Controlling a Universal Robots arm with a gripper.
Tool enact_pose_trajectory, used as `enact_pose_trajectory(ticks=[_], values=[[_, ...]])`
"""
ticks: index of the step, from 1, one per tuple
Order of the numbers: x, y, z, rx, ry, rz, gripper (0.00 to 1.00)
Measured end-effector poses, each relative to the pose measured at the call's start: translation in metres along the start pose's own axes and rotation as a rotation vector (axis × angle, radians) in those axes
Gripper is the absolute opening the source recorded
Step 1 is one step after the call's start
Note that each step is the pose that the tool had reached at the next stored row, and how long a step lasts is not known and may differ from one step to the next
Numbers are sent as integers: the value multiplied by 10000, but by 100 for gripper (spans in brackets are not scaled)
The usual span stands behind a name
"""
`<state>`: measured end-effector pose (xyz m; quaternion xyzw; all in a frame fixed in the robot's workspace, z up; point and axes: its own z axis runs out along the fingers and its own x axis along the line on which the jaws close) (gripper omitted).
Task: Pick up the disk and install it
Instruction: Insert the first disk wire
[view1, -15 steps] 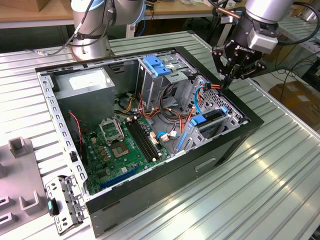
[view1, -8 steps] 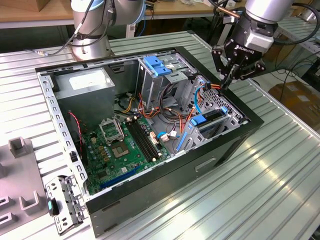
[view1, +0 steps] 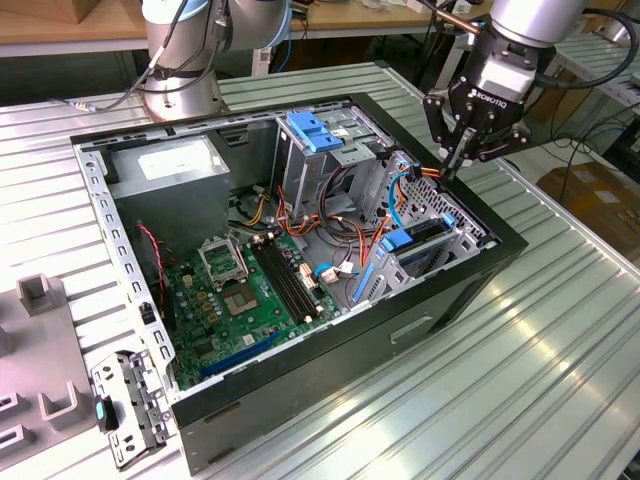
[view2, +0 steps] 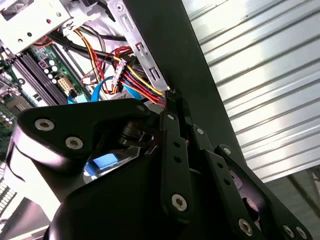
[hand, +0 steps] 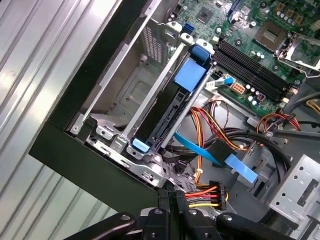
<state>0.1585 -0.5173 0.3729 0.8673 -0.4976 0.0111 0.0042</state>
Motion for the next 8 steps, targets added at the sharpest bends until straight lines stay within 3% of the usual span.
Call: enact_pose_trajectory(ticks=[5,8], values=[[-39,67,-1,1,4,184,16],[-41,71,-1,1,4,221,16]])
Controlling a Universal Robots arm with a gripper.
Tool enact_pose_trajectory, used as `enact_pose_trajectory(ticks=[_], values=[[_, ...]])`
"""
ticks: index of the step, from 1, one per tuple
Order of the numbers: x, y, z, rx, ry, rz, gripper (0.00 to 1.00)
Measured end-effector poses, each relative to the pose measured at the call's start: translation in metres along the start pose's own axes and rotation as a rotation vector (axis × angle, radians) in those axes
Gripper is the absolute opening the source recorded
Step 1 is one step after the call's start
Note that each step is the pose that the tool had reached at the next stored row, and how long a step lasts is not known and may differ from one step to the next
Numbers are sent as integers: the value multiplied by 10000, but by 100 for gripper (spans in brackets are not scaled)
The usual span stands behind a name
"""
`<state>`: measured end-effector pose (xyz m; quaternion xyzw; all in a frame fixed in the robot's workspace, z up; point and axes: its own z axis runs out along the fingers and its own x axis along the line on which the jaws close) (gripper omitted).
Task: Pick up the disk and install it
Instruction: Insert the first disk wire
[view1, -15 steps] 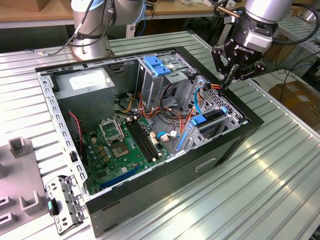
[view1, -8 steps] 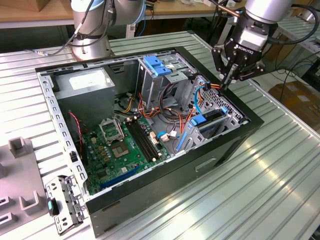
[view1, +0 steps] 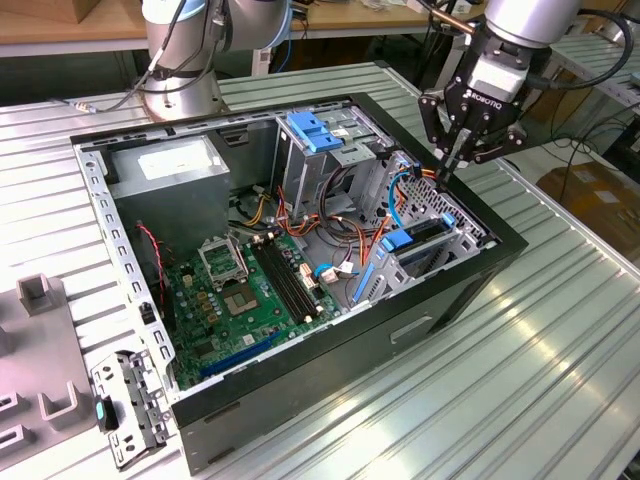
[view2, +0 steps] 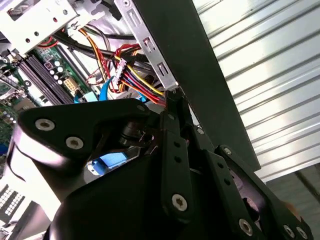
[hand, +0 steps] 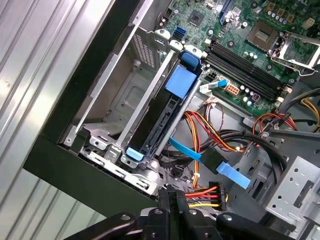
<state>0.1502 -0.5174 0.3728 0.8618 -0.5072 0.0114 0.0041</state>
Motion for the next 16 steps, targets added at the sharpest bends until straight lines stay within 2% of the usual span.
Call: enact_pose_trajectory(ticks=[3,7,8,14,16], values=[[-1,1,1,-14,3,559,16],[-1,1,4,-43,9,1785,16],[-2,2,5,-47,9,1964,16],[-41,75,4,-51,10,2152,16],[-42,75,6,-60,10,2517,16]])
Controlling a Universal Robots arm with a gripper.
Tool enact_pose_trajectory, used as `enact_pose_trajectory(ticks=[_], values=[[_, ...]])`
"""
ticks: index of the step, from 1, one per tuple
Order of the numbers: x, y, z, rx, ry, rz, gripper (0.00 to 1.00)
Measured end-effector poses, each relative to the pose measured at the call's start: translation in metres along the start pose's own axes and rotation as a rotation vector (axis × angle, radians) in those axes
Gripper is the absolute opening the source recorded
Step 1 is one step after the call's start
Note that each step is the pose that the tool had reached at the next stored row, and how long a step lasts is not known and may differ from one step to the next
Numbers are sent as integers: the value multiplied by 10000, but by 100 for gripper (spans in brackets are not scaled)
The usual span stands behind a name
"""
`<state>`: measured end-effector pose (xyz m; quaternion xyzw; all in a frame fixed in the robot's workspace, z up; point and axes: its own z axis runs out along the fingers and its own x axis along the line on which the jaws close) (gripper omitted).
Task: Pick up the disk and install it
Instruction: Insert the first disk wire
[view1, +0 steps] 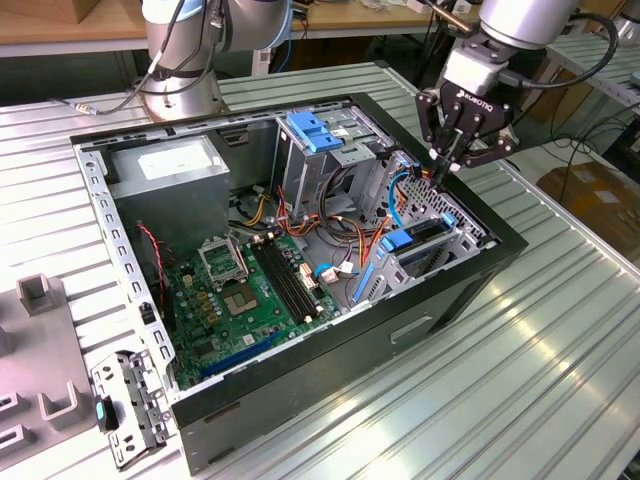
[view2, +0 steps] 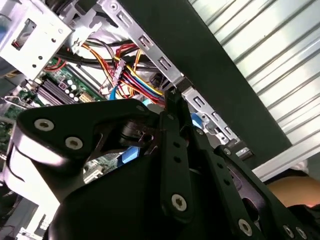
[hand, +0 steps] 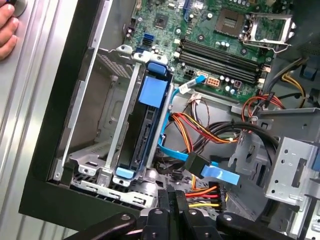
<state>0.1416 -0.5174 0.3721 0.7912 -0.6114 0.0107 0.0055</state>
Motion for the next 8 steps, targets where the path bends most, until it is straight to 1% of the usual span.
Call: enact_pose_trajectory(ticks=[3,4,5,6,7,8], values=[[0,0,5,-24,6,1000,16],[0,0,7,-37,9,1518,16],[-1,0,10,-46,10,1910,16],[-1,0,13,-52,10,2189,16],[-1,0,16,-57,11,2358,16],[1,1,18,-57,10,2419,16]])
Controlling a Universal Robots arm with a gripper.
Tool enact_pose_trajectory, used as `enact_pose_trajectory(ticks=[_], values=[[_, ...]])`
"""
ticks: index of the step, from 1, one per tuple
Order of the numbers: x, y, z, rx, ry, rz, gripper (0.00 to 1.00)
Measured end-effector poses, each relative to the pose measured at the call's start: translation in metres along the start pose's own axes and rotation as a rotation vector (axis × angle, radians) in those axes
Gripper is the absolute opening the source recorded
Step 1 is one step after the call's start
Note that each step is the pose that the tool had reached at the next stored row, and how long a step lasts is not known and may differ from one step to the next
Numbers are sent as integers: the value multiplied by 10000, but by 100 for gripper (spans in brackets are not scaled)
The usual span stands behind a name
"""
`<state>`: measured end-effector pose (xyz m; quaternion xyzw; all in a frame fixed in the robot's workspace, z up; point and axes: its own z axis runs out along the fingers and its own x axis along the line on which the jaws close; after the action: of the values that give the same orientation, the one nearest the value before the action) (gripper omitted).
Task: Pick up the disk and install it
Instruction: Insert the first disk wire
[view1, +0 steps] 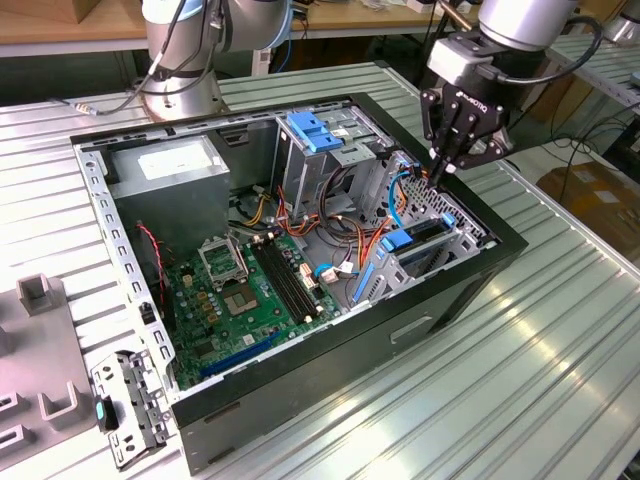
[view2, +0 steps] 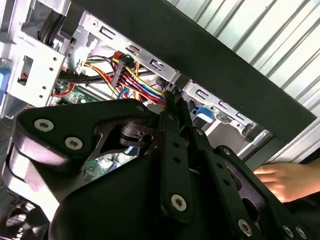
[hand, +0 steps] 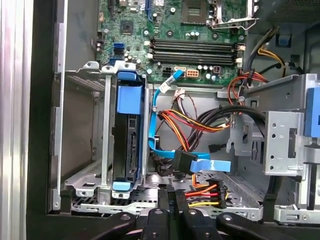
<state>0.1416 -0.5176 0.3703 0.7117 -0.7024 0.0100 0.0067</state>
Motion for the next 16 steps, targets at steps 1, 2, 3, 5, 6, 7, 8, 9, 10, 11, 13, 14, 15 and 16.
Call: enact_pose_trajectory(ticks=[1,2,3,5,6,7,8,9,10,11,13,14,15,16], values=[[16,1,3,-1,2,19,16],[24,33,14,-2,1,23,16],[26,58,17,-1,4,23,16],[25,126,35,-1,1,29,16],[25,135,44,-2,7,45,16],[25,139,56,-2,19,65,16],[33,139,76,-3,39,104,16],[49,140,84,-4,43,117,16],[68,141,93,-4,40,123,16],[122,142,103,-4,38,126,16],[187,149,108,-4,40,128,16],[196,175,109,-5,39,126,16],[197,198,112,-4,38,126,16],[197,214,117,-2,38,127,16]])
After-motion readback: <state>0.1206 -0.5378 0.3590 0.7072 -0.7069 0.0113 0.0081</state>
